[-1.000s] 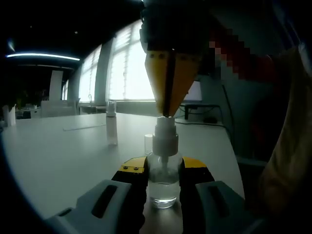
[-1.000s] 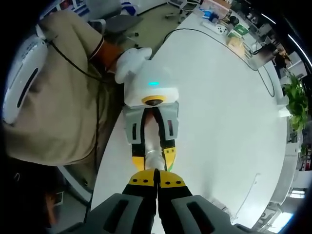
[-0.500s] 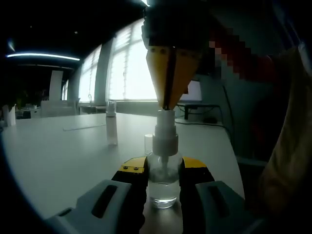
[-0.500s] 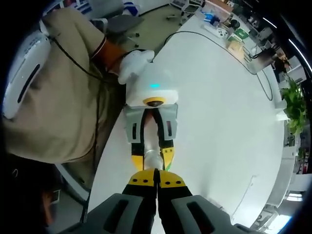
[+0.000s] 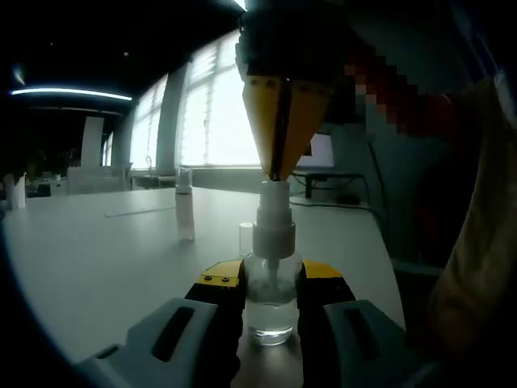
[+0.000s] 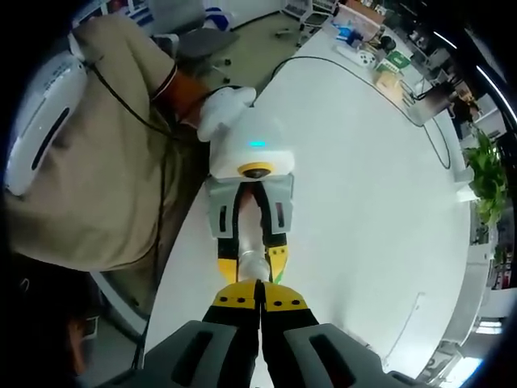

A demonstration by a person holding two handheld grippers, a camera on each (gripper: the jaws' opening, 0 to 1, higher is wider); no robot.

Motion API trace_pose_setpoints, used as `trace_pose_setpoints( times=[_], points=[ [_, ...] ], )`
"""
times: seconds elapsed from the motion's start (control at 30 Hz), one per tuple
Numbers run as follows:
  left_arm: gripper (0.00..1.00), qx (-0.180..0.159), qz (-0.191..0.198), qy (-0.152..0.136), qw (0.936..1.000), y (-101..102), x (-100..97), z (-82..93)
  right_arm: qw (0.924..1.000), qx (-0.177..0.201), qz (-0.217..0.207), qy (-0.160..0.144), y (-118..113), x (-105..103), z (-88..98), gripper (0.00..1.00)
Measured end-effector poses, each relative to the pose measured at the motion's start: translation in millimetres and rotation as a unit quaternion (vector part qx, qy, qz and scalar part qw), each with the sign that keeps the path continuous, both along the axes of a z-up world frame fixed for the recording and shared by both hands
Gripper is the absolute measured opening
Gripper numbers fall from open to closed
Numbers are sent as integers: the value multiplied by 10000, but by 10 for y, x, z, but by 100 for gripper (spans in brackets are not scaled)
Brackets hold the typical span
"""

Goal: Clamp pump bottle remove cover press pump head put on cover

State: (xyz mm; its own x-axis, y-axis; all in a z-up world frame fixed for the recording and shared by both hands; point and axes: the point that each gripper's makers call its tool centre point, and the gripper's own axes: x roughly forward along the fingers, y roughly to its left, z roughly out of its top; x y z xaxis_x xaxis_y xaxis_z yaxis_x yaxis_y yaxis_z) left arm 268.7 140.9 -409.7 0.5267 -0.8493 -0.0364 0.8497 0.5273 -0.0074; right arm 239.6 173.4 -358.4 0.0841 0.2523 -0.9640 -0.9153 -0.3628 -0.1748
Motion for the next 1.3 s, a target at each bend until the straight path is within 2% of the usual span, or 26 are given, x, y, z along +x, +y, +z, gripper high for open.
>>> trace_pose_setpoints(
  times=[0.57,0.87,1.3],
  points=[
    [16,8,4,-8,10000,-14,-16,8,10000,-50,-77,9,-3,4,-2,0],
    [16,14,6,-13,10000,-2,-7,5,9997,-190,-131,46,-4,-3,-69,0],
    [16,17,6,-12,10000,2,-7,1,9997,-129,-173,71,-3,-9,-70,0]
  ],
)
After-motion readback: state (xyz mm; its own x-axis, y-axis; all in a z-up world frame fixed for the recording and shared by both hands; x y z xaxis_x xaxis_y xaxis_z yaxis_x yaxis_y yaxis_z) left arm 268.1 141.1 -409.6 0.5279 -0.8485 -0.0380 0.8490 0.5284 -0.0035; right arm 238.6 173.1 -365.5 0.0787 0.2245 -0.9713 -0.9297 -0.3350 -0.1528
